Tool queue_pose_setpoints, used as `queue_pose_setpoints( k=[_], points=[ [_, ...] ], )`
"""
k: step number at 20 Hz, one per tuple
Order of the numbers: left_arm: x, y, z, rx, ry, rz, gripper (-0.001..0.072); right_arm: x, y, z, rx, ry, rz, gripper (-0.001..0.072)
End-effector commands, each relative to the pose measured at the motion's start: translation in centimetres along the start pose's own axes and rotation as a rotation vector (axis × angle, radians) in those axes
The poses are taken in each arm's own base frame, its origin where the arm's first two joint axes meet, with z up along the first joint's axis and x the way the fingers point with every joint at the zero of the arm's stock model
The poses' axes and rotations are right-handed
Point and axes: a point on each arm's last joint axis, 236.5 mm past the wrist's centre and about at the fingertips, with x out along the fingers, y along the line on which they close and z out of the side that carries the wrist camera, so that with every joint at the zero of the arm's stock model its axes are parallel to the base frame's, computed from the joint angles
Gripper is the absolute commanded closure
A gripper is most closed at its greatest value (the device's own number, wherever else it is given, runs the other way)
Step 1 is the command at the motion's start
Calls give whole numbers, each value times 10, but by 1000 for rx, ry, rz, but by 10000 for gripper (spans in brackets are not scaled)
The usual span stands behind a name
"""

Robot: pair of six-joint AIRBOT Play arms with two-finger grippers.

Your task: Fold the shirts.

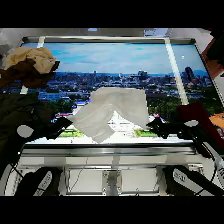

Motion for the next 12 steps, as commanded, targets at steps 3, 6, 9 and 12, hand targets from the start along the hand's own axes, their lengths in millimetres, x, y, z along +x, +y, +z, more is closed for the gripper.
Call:
queue_pose_setpoints(
  k=[3, 6, 9, 12],
  points=[
    [0, -3, 1, 11, -3, -12, 9, 20, 8, 15, 62, -95, 21, 421],
    [0, -3, -1, 8, 4, -12, 9, 18, 21, 14, 48, -91, 69, 682],
    [3, 2, -4, -21, 9, -6, 9, 8, 44, 21, -27, -109, 118, 683],
    [12, 12, -12, -46, 13, 0, 10, -1, 65, 29, -67, -124, 154, 682]
  ],
)
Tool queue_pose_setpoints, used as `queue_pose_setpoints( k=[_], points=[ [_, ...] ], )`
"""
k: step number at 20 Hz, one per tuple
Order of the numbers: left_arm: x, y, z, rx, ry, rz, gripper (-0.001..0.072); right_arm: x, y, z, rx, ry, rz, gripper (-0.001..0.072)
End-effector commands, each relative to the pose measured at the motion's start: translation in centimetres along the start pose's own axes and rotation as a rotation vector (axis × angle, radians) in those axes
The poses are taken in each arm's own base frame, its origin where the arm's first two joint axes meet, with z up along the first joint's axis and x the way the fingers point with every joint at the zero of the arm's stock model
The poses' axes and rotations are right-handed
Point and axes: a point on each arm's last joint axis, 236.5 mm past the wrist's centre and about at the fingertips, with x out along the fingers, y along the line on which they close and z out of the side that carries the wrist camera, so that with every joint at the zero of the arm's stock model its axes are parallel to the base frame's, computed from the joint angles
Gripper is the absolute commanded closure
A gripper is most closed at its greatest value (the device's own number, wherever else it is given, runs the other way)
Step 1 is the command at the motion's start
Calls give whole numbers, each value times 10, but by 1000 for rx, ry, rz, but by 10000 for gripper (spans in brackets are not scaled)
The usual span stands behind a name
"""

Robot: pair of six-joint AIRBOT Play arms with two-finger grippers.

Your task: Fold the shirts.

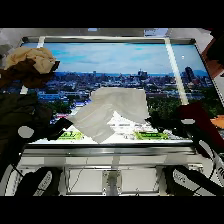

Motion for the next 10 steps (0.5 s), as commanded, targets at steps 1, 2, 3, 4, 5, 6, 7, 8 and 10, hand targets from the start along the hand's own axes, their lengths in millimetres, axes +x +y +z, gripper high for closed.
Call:
queue_pose_setpoints(
  k=[1, 2, 3, 4, 5, 6, 7, 8, 10],
  points=[
    [9, 7, -6, -12, -4, -9, 12, -6, 26, 9, -43, -12, 53, 682],
    [11, 3, -6, -7, -12, -34, 13, -7, 30, 10, -51, -12, 60, 682],
    [12, -3, -4, -2, -25, -67, 29, -8, 33, 12, -55, -15, 67, 682],
    [13, -10, -1, 1, -37, -98, 70, -9, 37, 14, -56, -19, 73, 682],
    [15, -14, 2, 6, -47, -117, 103, -9, 39, 15, -53, -23, 80, 682],
    [19, -18, 3, 13, -53, -129, 106, -9, 42, 16, -50, -25, 87, 682],
    [24, -20, 3, 15, -55, -129, 107, -10, 44, 17, -38, -29, 99, 682],
    [30, -20, 1, 12, -43, -125, 107, -10, 46, 18, -34, -30, 105, 682],
    [45, -18, -7, 24, -6, -111, 108, -10, 46, 17, -33, -27, 108, 682]
  ],
)
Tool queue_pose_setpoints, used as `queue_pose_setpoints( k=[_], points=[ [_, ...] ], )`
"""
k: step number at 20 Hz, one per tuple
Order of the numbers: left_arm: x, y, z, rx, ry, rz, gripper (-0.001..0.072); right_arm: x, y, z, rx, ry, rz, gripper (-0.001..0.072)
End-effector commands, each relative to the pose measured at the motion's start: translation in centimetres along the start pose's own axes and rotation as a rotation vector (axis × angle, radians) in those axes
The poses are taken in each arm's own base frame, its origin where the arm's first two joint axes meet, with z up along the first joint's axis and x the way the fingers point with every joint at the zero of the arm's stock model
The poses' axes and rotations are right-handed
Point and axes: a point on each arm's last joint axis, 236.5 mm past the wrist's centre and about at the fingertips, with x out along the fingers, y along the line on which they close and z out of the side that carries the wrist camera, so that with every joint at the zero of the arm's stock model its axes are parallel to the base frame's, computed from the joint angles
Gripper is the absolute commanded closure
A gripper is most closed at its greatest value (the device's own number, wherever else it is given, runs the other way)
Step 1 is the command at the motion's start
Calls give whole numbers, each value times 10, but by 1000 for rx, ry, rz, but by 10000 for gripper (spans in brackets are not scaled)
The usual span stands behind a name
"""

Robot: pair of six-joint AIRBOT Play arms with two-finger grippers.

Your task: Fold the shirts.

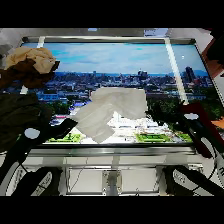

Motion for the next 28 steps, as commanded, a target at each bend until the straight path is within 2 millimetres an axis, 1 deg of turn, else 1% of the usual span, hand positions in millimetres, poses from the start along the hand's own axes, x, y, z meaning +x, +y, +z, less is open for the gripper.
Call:
queue_pose_setpoints(
  k=[1, 2, 3, 5, 6, 7, 8, 9, 10, 11, 12, 13, 14, 15, 16, 17, 19, 21, 22, 23, 24, 25, 26, 27, 28],
  points=[
    [21, 0, -2, 3, 5, -3, 110, 0, 6, 1, 6, -1, 17, 682],
    [26, -1, 0, -10, -3, -4, 152, 0, 6, 0, 4, 5, 19, 682],
    [29, -3, 5, -11, -20, -8, 255, 0, 7, -2, -11, 10, 24, 682],
    [31, -7, 20, 18, -63, -13, 502, -1, 15, 0, -40, 1, 58, 683],
    [30, -11, 26, 42, -77, -18, 607, -2, 22, 3, -46, -11, 84, 683],
    [28, -18, 33, 69, -93, -28, 693, -4, 33, 7, -54, -31, 126, 683],
    [25, -29, 41, 85, -105, -48, 693, -9, 49, 9, -69, -50, 184, 683],
    [19, -48, 48, 106, -105, -84, 693, -18, 65, 10, -107, -66, 238, 684],
    [10, -72, 58, 147, -108, -130, 693, -31, 83, 9, -186, -75, 283, 685],
    [-3, -101, 67, 221, -115, -182, 693, -47, 100, 8, -257, -86, 315, 685],
    [-23, -133, 77, 326, -129, -228, 693, -69, 118, 8, -339, -110, 342, 685],
    [-45, -160, 83, 427, -138, -254, 693, -94, 136, 9, -416, -146, 365, 685],
    [-71, -184, 86, 541, -147, -266, 693, -124, 155, 10, -492, -202, 382, 685],
    [-98, -202, 87, 635, -156, -260, 693, -154, 170, 11, -550, -263, 384, 685],
    [-129, -216, 86, 724, -173, -238, 694, -188, 186, 9, -618, -341, 371, 685],
    [-162, -225, 87, 802, -204, -197, 693, -220, 200, 4, -688, -425, 350, 685],
    [-229, -236, 88, 885, -307, -115, 693, -279, 228, -12, -824, -615, 293, 685],
    [-299, -250, 78, 940, -440, -83, 694, -331, 256, -32, -924, -820, 245, 685],
    [-328, -258, 71, 970, -501, -93, 694, -353, 269, -40, -972, -916, 217, 686],
    [-355, -267, 64, 994, -572, -112, 694, -371, 281, -48, -1009, -991, 194, 686],
    [-373, -273, 59, 1008, -617, -128, 694, -385, 292, -54, -1040, -1041, 174, 686],
    [-378, -275, 57, 1012, -630, -132, 694, -395, 301, -54, -1053, -1080, 164, 687],
    [-370, -270, 59, 1007, -601, -115, 695, -402, 305, -51, -1049, -1105, 161, 687],
    [-348, -259, 64, 989, -525, -78, 695, -401, 303, -41, -1026, -1098, 164, 687],
    [-317, -242, 69, 952, -421, -32, 695, -392, 295, -29, -1001, -1045, 157, 687]
  ],
)
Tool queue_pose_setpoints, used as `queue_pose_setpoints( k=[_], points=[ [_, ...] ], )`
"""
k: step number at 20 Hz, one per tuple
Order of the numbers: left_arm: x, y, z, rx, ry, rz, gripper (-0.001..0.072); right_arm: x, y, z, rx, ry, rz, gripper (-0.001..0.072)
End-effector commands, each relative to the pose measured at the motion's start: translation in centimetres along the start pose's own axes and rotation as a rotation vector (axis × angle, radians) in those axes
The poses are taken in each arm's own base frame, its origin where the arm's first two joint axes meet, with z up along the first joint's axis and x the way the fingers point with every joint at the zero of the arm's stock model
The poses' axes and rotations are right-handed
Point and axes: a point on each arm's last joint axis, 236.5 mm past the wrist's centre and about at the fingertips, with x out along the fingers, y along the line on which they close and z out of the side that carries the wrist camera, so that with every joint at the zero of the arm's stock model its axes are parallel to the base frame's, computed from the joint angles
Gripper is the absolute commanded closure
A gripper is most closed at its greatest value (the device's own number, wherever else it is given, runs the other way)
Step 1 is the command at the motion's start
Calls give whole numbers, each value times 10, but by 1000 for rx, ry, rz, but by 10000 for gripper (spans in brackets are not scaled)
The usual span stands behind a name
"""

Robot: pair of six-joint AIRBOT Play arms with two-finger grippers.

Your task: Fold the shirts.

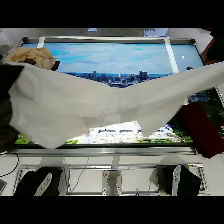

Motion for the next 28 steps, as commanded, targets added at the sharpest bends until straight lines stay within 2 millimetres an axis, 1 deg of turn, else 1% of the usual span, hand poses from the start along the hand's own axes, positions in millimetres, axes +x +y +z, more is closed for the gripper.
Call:
queue_pose_setpoints(
  k=[1, 3, 4, 6, 7, 9, 10, 12, 13, 14, 15, 16, 17, 19, 21, 22, 23, 24, 25, 26, 27, 28],
  points=[
    [34, 21, -56, -62, 242, 25, 695, 11, -15, -5, 36, 62, -9, 687],
    [90, 38, -124, -149, 476, 2, 694, 32, -36, -45, 184, 207, 71, 686],
    [118, 48, -158, -189, 569, 0, 694, 41, -52, -67, 245, 262, 81, 686],
    [170, 72, -212, -246, 668, 32, 695, 64, -88, -119, 342, 365, 68, 686],
    [194, 86, -231, -264, 687, 56, 694, 78, -105, -151, 395, 415, 39, 686],
    [244, 104, -255, -326, 684, 81, 694, 107, -136, -213, 432, 495, -49, 687],
    [269, 109, -265, -373, 663, 80, 694, 124, -145, -238, 431, 516, -86, 687],
    [306, 114, -278, -476, 621, 78, 694, 163, -150, -278, 440, 517, -138, 686],
    [319, 117, -279, -510, 597, 78, 694, 183, -154, -296, 433, 491, -184, 687],
    [332, 120, -273, -537, 564, 77, 693, 199, -159, -310, 413, 451, -242, 686],
    [341, 124, -263, -547, 527, 78, 694, 211, -164, -319, 379, 405, -298, 686],
    [349, 130, -244, -539, 473, 82, 694, 221, -168, -324, 340, 348, -355, 686],
    [354, 137, -220, -523, 410, 90, 692, 226, -172, -324, 310, 292, -402, 687],
    [358, 148, -160, -463, 265, 94, 682, 237, -171, -314, 236, 201, -443, 687],
    [355, 155, -103, -423, 135, 98, 683, 251, -164, -298, 167, 166, -407, 686],
    [352, 155, -83, -410, 101, 91, 682, 256, -160, -289, 143, 154, -388, 684],
    [349, 151, -73, -402, 94, 79, 682, 259, -157, -281, 137, 140, -377, 645],
    [347, 147, -71, -396, 109, 64, 637, 263, -153, -275, 145, 134, -364, 444],
    [345, 142, -74, -395, 136, 50, 459, 266, -150, -271, 155, 131, -355, 253],
    [344, 138, -82, -395, 172, 38, 333, 269, -146, -269, 163, 136, -340, 231],
    [342, 133, -90, -393, 211, 27, 284, 271, -141, -268, 167, 146, -323, 231],
    [341, 129, -96, -393, 241, 16, 285, 272, -138, -268, 169, 152, -313, 231]
  ],
)
